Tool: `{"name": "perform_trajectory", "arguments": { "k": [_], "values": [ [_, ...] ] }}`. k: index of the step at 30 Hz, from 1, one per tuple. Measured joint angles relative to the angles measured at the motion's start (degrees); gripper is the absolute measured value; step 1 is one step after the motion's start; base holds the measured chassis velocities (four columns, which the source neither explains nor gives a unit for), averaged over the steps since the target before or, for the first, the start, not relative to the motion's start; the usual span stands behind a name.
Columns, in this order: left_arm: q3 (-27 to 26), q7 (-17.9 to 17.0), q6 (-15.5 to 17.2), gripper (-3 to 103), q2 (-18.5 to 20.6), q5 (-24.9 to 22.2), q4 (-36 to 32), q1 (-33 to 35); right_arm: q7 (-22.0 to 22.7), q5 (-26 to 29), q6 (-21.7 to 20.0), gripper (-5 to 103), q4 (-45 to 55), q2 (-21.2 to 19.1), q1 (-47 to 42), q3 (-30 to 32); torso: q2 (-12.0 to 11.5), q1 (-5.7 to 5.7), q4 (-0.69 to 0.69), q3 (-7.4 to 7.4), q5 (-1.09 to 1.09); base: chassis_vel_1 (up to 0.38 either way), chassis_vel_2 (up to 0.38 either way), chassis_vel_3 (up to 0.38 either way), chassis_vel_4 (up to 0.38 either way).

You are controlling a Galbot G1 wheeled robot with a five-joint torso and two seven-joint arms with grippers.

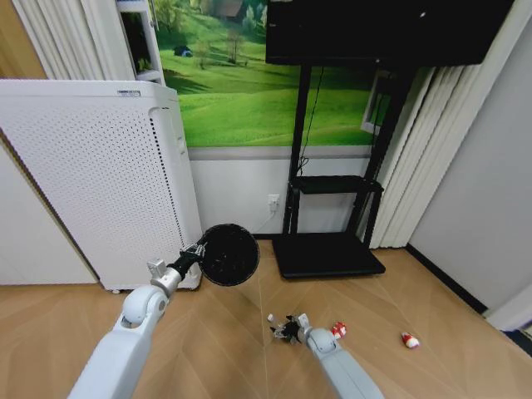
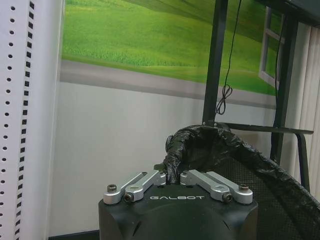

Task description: Pick up the trash bin and place the garbage on the floor into it.

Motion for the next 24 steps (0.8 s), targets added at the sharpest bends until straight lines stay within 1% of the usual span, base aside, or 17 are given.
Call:
{"name": "perform_trajectory", "arguments": {
  "k": [3, 7, 10, 11, 12, 15, 17, 18, 19, 21, 22, 23, 24],
  "values": [
    [-0.36, 0.90, 0.04, 7, 0.25, -0.45, 0.34, 0.17, 1.61, -0.70, -1.59, 100, -0.62, 0.29, -0.02, 0.91, 0.00, 0.00, 0.00, 0.00, 0.01, 0.000, 0.000, 0.000, 0.000],
    [-0.44, 1.11, 0.09, 7, 0.36, -0.67, 0.54, 0.22, 1.92, -1.72, -2.98, 100, -0.54, 0.23, -0.40, 1.07, 0.00, 0.00, 0.00, 0.00, 0.01, 0.000, 0.000, 0.000, 0.000],
    [-0.40, 1.15, 0.09, 7, 0.42, -0.71, 0.62, 0.22, 1.93, -1.86, -3.28, 100, -0.40, 0.21, -0.57, 1.03, 0.00, 0.00, 0.00, 0.00, 0.00, 0.000, 0.000, 0.000, 0.000],
    [-0.26, 1.18, 0.10, 7, 0.50, -0.71, 0.73, 0.22, 1.90, -1.81, -3.34, 102, -0.38, 0.21, -0.60, 1.02, 0.00, 0.00, 0.00, 0.00, 0.00, 0.000, 0.000, 0.000, 0.000],
    [-0.26, 1.18, 0.10, 7, 0.50, -0.71, 0.73, 0.22, 1.90, -1.81, -3.34, 102, -0.38, 0.21, -0.60, 1.02, 0.00, 0.00, 0.00, 0.00, 0.00, 0.000, 0.000, 0.000, 0.000],
    [0.31, 1.36, 0.11, 7, 0.58, -0.60, 1.32, 0.05, 1.81, -1.62, -3.31, 88, -0.40, 0.35, -0.62, 1.20, 0.00, 0.00, 0.01, 0.00, 0.00, 0.000, 0.000, 0.000, 0.000],
    [0.46, 1.42, 0.11, 7, 0.60, -0.58, 1.50, -0.09, 1.81, -1.57, -3.19, 88, -0.32, 0.36, -0.71, 1.26, 0.00, 0.00, 0.00, 0.00, 0.00, 0.000, 0.000, 0.000, 0.000],
    [0.79, 1.64, 0.11, 7, 0.62, -0.50, 2.01, -0.48, 1.83, -1.50, -2.60, 77, -0.02, 0.34, -1.00, 1.37, 0.00, 0.00, 0.01, 0.00, 0.01, 0.000, 0.000, 0.000, 0.000],
    [0.79, 1.64, 0.11, 7, 0.62, -0.50, 2.01, -0.48, 1.83, -1.50, -2.60, 77, -0.02, 0.34, -1.00, 1.37, 0.00, 0.00, 0.01, 0.00, 0.01, 0.000, 0.000, 0.000, 0.000],
    [1.42, 1.97, 0.10, 7, 0.63, -0.27, 2.95, -1.25, 1.84, -1.40, -1.98, 66, 0.81, 0.08, -1.65, 1.64, 0.00, 0.00, 0.00, 0.00, 0.00, 0.000, 0.000, 0.000, 0.000],
    [1.42, 1.97, 0.10, 7, 0.63, -0.27, 2.95, -1.25, 1.84, -1.40, -1.98, 66, 0.81, 0.08, -1.65, 1.64, 0.00, 0.00, 0.00, 0.00, 0.00, 0.000, 0.000, 0.000, 0.000],
    [1.74, 2.14, 0.09, 7, 0.62, -0.13, 3.37, -1.74, 1.87, -1.21, -1.88, 61, 1.31, -0.05, -2.05, 1.86, 0.00, 0.00, 0.00, 0.00, 0.00, 0.000, 0.000, 0.000, 0.000],
    [1.74, 2.14, 0.09, 7, 0.62, -0.13, 3.37, -1.74, 1.87, -1.21, -1.88, 61, 1.31, -0.05, -2.05, 1.86, 0.00, 0.00, 0.00, 0.00, 0.00, 0.000, 0.000, 0.000, 0.000]
  ]
}}
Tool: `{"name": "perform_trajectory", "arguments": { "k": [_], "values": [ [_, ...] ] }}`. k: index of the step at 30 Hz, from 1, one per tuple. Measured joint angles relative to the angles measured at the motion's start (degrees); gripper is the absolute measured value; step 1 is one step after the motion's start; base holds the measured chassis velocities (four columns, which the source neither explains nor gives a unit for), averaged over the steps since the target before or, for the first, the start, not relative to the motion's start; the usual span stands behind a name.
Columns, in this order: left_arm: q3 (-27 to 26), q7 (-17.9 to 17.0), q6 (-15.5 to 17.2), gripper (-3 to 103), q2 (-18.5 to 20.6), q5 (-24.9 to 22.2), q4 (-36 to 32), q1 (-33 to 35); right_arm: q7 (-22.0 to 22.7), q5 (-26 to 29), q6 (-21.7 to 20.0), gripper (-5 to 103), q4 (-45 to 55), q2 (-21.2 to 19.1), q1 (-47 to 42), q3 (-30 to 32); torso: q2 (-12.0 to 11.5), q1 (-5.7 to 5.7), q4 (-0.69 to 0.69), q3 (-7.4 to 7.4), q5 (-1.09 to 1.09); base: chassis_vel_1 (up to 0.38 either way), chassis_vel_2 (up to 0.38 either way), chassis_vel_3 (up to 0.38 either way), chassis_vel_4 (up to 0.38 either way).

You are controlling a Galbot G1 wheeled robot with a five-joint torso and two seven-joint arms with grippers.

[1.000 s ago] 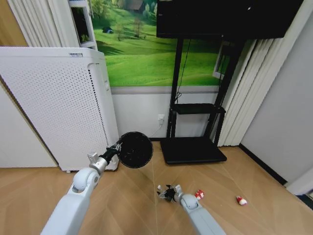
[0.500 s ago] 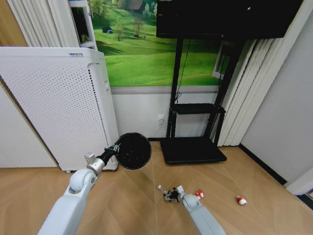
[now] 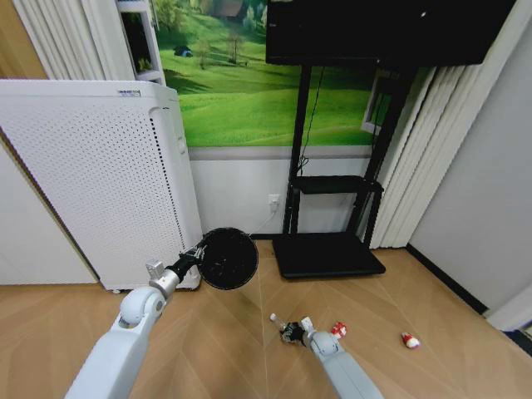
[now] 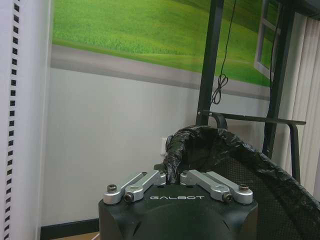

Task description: Pick up the trash bin and place the garbage on the floor into it.

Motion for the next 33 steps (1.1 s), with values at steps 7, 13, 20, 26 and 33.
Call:
{"name": "perform_trajectory", "arguments": {
  "k": [7, 13, 20, 26, 33],
  "values": [
    [2.70, 0.13, -0.07, 7, 0.02, 0.26, 2.03, -2.51, 1.83, 1.85, 0.16, 35, 6.03, -1.14, -3.68, 3.80, 0.00, 0.00, 0.01, 0.00, 0.01, 0.000, 0.000, 0.000, 0.000],
    [7.71, 0.12, -0.15, 7, 0.09, 0.30, 6.57, -8.35, 3.07, 5.62, -0.59, 22, 20.60, -2.23, -12.72, 12.91, 0.00, 0.00, -0.02, 0.00, 0.01, 0.000, 0.000, 0.000, 0.000],
    [11.79, 0.87, -1.37, 7, -1.18, 1.60, 14.00, -14.32, 7.72, 10.33, -0.95, 20, 30.04, -2.01, -18.07, 19.23, 0.00, 0.00, 0.07, 0.00, 0.02, 0.000, 0.000, 0.000, 0.000],
    [17.69, 1.78, -2.80, 7, -5.40, 4.14, 22.78, -20.38, 11.30, 16.83, -3.17, 20, 40.84, -2.25, -19.48, 24.48, 0.00, 0.00, -0.02, 0.00, -0.02, 0.000, 0.000, 0.000, 0.000],
    [22.97, 1.80, -3.21, 7, -11.39, 6.34, 28.29, -23.50, 14.21, 22.11, -6.45, 20, 50.48, -2.29, -18.46, 26.78, 0.00, 0.00, -0.01, 0.00, 0.03, 0.000, 0.000, 0.000, 0.000]
  ]
}}
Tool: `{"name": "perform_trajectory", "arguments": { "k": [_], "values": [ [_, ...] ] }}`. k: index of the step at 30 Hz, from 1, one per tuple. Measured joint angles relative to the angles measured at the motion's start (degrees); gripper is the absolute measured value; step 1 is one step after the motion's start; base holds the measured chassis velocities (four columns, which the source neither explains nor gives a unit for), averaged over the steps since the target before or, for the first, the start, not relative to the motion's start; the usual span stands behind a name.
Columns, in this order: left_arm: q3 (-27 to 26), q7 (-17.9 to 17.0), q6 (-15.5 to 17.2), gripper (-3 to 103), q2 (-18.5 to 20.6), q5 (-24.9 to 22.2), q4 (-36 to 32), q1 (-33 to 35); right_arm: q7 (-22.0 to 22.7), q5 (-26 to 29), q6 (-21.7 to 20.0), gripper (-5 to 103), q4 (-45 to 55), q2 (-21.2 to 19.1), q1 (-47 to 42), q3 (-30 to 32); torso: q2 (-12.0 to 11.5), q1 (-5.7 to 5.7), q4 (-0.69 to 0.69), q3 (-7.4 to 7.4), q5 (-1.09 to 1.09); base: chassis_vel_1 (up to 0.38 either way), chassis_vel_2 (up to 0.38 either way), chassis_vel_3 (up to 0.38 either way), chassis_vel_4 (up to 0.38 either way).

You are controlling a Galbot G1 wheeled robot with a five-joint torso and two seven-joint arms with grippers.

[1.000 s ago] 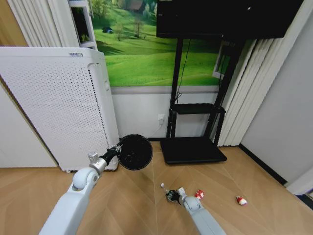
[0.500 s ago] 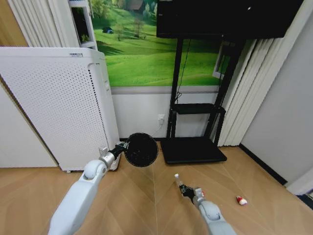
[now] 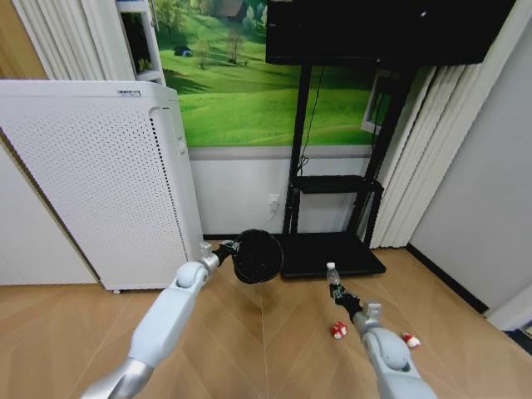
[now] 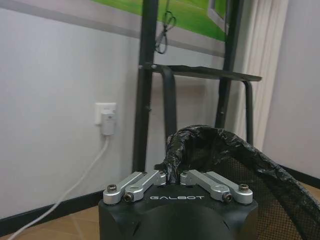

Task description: Pick up the trash bin and place the garbage on the floor into it.

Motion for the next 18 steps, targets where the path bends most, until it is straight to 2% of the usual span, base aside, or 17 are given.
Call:
{"name": "perform_trajectory", "arguments": {
  "k": [1, 4, 11, 18],
  "values": [
    [1.35, -0.59, 0.03, 7, -1.70, 0.41, 0.81, -0.44, 0.91, 1.92, -0.88, 20, 2.56, 0.00, 0.17, 0.00, 0.00, 0.00, 0.00, 0.00, -0.03, 0.000, 0.000, 0.000, 0.000],
    [2.88, -1.16, 0.08, 7, -3.53, 1.03, 1.97, -0.77, 1.58, 3.72, -1.70, 20, 5.74, 0.05, 0.03, -0.57, 0.00, 0.00, 0.00, 0.00, -0.02, 0.000, 0.000, 0.000, 0.000],
    [6.26, -1.98, -0.21, 7, -6.77, 1.71, 4.95, -1.83, 1.94, 4.78, -4.00, 20, 13.43, 0.86, -0.49, -3.49, 0.01, 0.00, 0.01, 0.00, -0.03, 0.000, 0.000, 0.000, 0.000],
    [7.66, -5.15, -0.73, 7, -10.16, 1.31, 6.45, -2.53, 2.18, 4.33, -6.05, 20, 13.52, 1.92, 0.51, -8.75, 0.00, 0.00, 0.00, 0.00, -0.03, 0.000, 0.000, 0.000, 0.000]
  ]
}}
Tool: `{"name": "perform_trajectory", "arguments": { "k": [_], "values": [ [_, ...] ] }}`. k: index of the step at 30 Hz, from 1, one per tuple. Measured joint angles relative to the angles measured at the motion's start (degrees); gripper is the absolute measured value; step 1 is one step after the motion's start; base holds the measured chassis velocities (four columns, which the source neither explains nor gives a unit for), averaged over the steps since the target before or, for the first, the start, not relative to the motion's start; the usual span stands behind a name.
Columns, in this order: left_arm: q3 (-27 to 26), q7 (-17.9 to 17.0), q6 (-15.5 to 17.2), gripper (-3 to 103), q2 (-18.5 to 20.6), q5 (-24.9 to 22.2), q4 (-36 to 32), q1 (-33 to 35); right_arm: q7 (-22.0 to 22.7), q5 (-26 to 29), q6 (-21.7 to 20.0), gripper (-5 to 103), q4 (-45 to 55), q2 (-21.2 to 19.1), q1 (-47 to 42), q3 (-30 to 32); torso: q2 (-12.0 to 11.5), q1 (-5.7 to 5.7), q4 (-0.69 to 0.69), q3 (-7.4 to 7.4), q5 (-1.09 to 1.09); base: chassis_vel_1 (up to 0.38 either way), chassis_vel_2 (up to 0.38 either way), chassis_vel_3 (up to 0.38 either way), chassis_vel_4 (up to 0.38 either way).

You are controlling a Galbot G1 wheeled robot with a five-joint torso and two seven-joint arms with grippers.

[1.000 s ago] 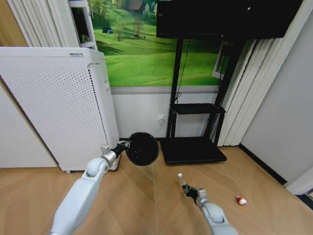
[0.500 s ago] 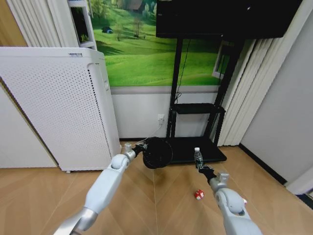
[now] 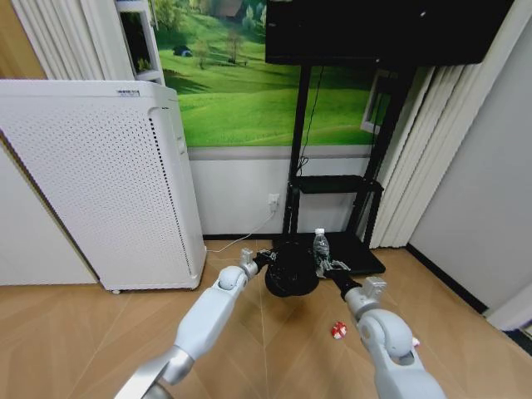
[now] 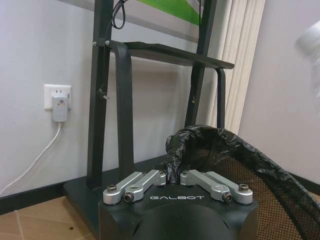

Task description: Pick up the trash bin and place the garbage on the floor into it.

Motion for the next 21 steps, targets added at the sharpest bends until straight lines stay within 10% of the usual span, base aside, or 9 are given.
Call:
{"name": "perform_trajectory", "arguments": {
  "k": [8, 21],
  "values": [
    [0.51, -0.93, 0.30, 7, -0.02, -0.22, -2.58, 0.63, 0.40, -1.99, -0.15, 20, -5.63, 0.61, 2.38, -2.41, 0.00, 0.00, 0.01, 0.00, -0.01, 0.000, 0.000, 0.000, 0.000],
    [0.93, -1.10, 1.06, 7, 2.12, -1.05, -6.01, 1.33, 0.90, -2.18, 0.72, 68, -6.32, 0.66, 2.80, -1.77, 0.00, 0.00, 0.01, 0.00, 0.00, 0.000, 0.000, 0.000, 0.000]
  ]
}}
